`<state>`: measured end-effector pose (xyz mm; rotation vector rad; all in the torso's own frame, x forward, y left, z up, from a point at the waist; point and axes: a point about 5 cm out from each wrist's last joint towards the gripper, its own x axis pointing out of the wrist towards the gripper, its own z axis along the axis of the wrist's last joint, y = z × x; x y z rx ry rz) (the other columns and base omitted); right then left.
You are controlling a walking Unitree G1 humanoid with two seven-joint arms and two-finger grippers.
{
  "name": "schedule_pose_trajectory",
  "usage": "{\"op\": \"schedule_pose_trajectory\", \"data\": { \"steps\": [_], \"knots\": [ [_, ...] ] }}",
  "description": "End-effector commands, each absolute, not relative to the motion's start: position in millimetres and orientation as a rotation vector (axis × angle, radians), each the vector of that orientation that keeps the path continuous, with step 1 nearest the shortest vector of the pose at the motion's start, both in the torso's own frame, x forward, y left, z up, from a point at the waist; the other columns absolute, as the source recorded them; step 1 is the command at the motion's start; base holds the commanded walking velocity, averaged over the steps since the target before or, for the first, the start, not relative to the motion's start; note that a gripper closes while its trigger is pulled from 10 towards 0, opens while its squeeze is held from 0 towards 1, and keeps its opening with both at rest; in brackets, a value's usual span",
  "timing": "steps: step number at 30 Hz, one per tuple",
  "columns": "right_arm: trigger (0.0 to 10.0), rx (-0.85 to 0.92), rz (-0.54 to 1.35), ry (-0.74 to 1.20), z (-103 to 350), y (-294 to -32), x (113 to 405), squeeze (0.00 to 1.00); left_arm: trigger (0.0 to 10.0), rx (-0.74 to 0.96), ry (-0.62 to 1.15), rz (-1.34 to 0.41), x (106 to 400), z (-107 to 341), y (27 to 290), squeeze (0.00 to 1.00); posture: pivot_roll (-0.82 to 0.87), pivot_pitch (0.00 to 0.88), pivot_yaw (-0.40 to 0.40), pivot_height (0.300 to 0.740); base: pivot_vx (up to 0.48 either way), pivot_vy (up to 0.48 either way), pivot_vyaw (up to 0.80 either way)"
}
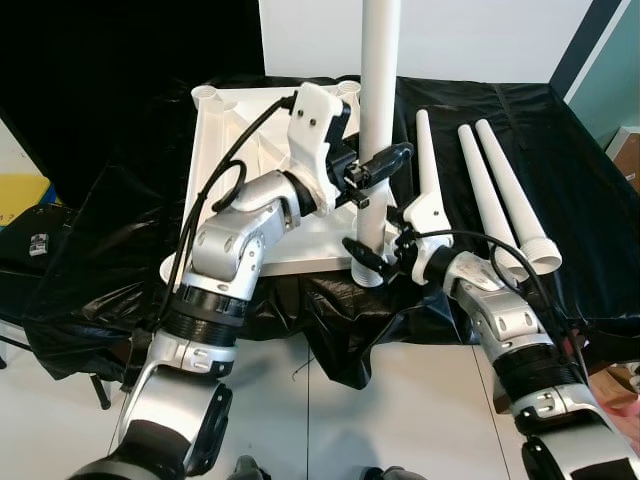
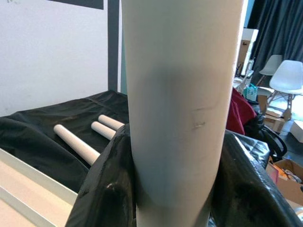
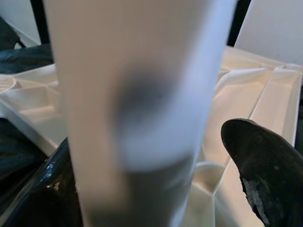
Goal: Building children table
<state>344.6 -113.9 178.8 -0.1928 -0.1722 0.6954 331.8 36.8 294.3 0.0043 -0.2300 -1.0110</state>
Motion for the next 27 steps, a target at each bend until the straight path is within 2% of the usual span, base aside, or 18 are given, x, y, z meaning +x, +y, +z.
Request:
{"op": "schedule_pose_trajectory", "data": {
  "steps": [1,5,13,14,18,27],
  "knots": [
    [10.0,-0.194,0.611,-0.192,180,-117,347,0.00,10.0,0.006,-0.246,-0.939,332,304,37,0.00,0.02,0.062,-0.028,0.740,0.000,0.000,0.00],
    [10.0,-0.146,0.503,-0.211,181,-105,348,0.00,10.0,-0.036,-0.257,-0.864,332,313,34,0.00,0.03,0.069,-0.029,0.740,0.000,0.000,0.00],
    [10.0,-0.075,0.421,-0.212,185,-91,349,0.00,10.0,-0.067,-0.283,-0.820,330,323,30,0.00,0.03,0.075,-0.027,0.740,0.000,0.000,0.00],
    [10.0,-0.058,0.363,-0.221,191,-77,352,0.00,10.0,-0.087,-0.313,-0.801,327,330,25,0.00,0.03,0.080,-0.024,0.740,0.000,0.000,0.00],
    [10.0,-0.059,0.322,-0.225,197,-66,355,0.00,10.0,-0.087,-0.318,-0.789,325,334,20,0.00,0.03,0.083,-0.020,0.740,0.000,0.000,0.00],
    [10.0,-0.053,0.282,-0.223,199,-61,356,0.00,10.0,-0.097,-0.312,-0.780,321,336,14,0.00,0.03,0.086,-0.020,0.740,0.000,0.000,0.00]
  ]
}}
